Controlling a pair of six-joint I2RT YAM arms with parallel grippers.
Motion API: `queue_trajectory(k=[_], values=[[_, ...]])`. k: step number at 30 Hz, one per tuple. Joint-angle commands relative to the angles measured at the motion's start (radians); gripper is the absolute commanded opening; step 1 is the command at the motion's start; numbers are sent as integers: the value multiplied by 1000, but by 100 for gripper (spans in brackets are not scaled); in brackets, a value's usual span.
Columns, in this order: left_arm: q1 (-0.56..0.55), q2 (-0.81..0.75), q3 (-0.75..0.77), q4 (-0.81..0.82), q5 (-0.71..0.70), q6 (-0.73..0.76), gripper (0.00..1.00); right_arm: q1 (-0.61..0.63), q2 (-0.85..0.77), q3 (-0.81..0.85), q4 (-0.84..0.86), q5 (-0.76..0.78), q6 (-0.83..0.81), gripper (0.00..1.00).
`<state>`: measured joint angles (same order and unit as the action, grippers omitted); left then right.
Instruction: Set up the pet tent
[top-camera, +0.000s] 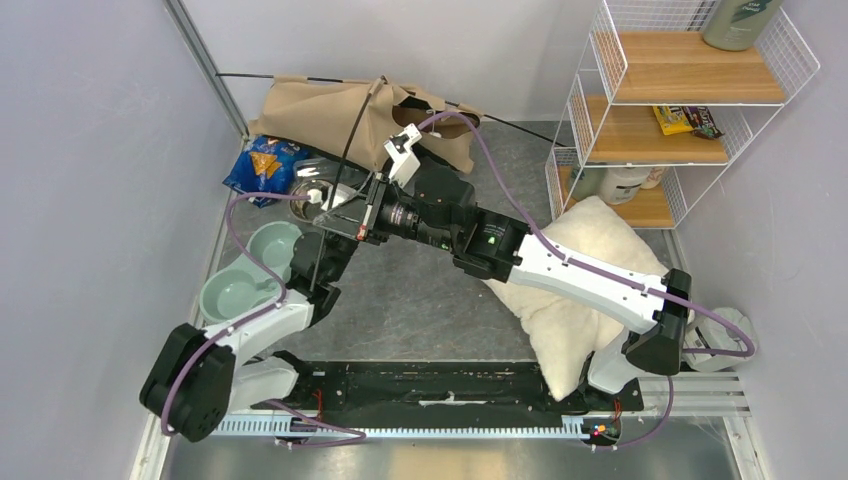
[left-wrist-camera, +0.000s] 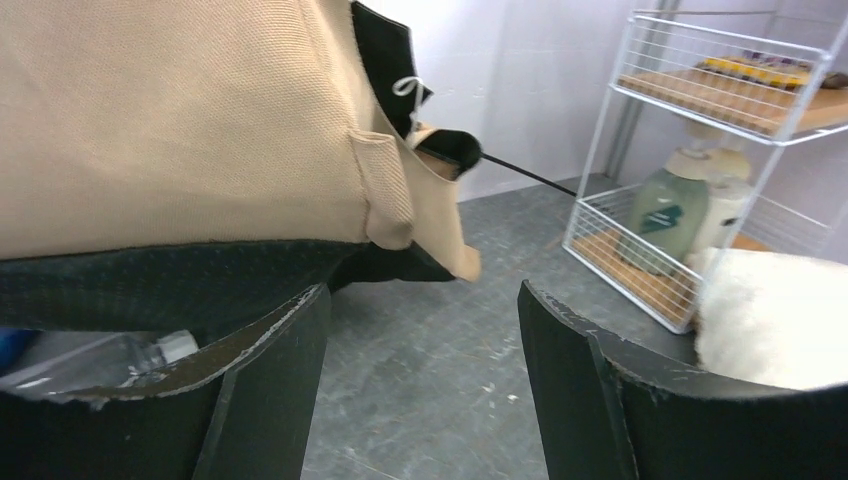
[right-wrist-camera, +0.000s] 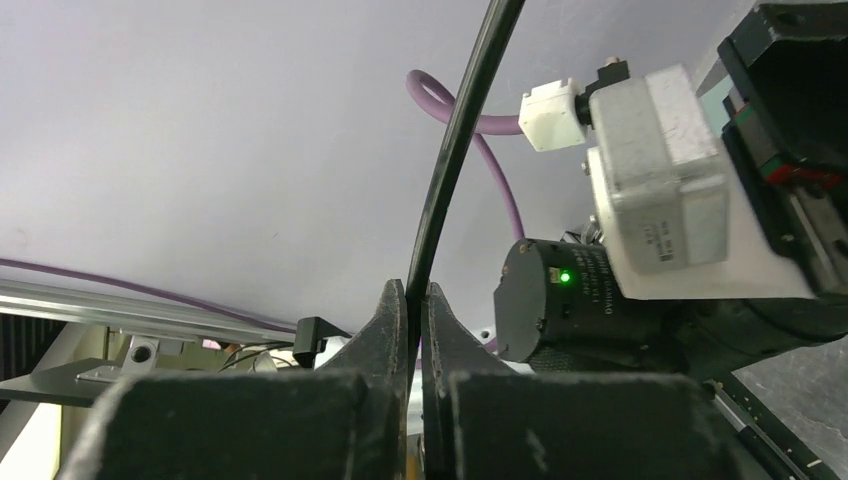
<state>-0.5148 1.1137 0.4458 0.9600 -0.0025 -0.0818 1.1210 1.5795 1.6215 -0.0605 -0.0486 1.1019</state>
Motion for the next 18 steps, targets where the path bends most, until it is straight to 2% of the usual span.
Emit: queue_trajectory(k=[1, 11, 14, 18], values=[[-10, 69, 60, 210, -144, 153, 76, -12, 7, 44, 81, 13, -24, 0], [-14, 172, 120, 259, -218, 194, 74, -13, 9, 47, 90, -3, -29, 0], [-15, 184, 136, 264, -245, 193, 67, -12, 12, 50, 88, -8, -29, 0], [-14, 191, 140, 262, -243, 192, 49, -13, 17, 55, 88, -12, -29, 0]])
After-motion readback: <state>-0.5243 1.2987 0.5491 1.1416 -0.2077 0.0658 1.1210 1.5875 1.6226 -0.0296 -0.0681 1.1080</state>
